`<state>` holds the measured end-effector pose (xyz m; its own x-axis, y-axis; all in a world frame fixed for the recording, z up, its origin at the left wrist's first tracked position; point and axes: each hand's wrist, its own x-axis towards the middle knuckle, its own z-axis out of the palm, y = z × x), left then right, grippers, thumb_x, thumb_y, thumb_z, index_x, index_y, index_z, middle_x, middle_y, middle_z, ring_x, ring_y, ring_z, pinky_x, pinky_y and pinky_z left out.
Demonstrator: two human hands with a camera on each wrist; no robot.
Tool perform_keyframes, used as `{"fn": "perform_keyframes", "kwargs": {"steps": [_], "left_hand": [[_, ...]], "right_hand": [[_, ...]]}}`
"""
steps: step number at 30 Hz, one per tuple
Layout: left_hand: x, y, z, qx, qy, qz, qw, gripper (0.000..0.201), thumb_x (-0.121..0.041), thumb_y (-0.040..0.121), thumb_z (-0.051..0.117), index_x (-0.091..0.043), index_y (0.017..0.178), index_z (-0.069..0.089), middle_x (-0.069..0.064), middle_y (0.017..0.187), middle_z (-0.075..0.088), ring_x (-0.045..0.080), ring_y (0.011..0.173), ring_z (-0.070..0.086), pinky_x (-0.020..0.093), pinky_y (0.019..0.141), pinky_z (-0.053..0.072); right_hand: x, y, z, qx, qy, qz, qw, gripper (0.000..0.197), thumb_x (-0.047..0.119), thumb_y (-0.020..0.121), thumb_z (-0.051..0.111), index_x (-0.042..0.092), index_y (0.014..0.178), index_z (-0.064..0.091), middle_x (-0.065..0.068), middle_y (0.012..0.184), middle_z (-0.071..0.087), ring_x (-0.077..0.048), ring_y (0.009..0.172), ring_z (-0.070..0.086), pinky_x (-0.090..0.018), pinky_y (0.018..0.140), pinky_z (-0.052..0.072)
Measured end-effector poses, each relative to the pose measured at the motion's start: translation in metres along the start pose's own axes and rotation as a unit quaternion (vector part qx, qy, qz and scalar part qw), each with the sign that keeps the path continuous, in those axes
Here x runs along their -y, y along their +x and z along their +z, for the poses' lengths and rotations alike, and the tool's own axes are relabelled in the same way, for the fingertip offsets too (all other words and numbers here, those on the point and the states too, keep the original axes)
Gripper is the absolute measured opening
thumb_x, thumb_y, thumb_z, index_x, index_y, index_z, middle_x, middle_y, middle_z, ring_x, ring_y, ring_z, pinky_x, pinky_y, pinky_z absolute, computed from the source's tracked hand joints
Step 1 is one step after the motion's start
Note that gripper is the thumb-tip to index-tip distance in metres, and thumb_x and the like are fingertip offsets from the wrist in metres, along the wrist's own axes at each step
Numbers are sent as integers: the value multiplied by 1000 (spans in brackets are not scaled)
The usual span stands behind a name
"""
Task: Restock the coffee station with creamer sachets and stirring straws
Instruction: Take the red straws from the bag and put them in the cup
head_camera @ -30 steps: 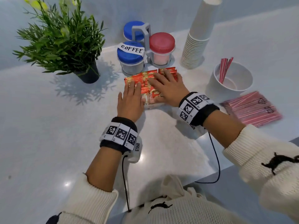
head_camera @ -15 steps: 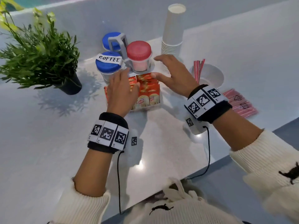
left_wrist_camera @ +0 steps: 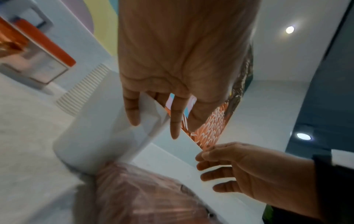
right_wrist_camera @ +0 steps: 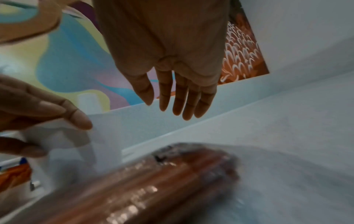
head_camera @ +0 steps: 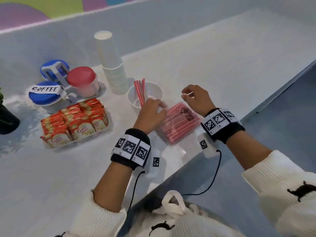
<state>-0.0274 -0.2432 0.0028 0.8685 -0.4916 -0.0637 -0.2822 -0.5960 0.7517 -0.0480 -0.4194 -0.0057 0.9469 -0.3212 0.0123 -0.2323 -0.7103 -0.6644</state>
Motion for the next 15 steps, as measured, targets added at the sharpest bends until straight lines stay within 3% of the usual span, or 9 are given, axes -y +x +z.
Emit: {"fn": "perform_keyframes", "kwargs": {"steps": [4, 8, 11, 15], "left_hand": [[-8, 10, 25, -7, 67, -6, 998, 35, -13, 93, 48, -7, 128, 49, 10, 149, 31, 22, 141, 21, 32, 111, 21], [-15, 7, 41, -29, 141, 36, 989, 44, -12, 95, 44, -8, 138, 37, 8, 159, 6, 22, 147, 0, 34, 118, 8], [-14, 6, 58, 2, 206, 74, 976, 51, -19, 93, 48, -13, 142, 33, 8, 159, 8, 24, 147, 2, 41, 118, 7], [-1, 3, 77, 108, 222, -21, 969, 90, -47, 75, 70, -22, 145, 20, 4, 155, 18, 31, 144, 14, 54, 114, 15]], "right_hand": [[-37, -4, -1, 57, -47, 83, 994, 32, 20, 89, 54, 7, 118, 54, -14, 123, 55, -27, 113, 52, -28, 91, 37], [-48, -7, 5, 112, -53, 131, 984, 54, 31, 84, 63, 8, 128, 44, -16, 127, 51, -30, 115, 51, -34, 94, 40], [-47, -8, 8, 119, -56, 132, 983, 61, 35, 81, 66, 8, 130, 41, -16, 128, 52, -30, 116, 52, -36, 95, 40], [-48, -10, 4, 127, -84, 131, 980, 59, 41, 83, 63, 10, 129, 42, -12, 128, 55, -28, 116, 52, -32, 94, 39]]}}
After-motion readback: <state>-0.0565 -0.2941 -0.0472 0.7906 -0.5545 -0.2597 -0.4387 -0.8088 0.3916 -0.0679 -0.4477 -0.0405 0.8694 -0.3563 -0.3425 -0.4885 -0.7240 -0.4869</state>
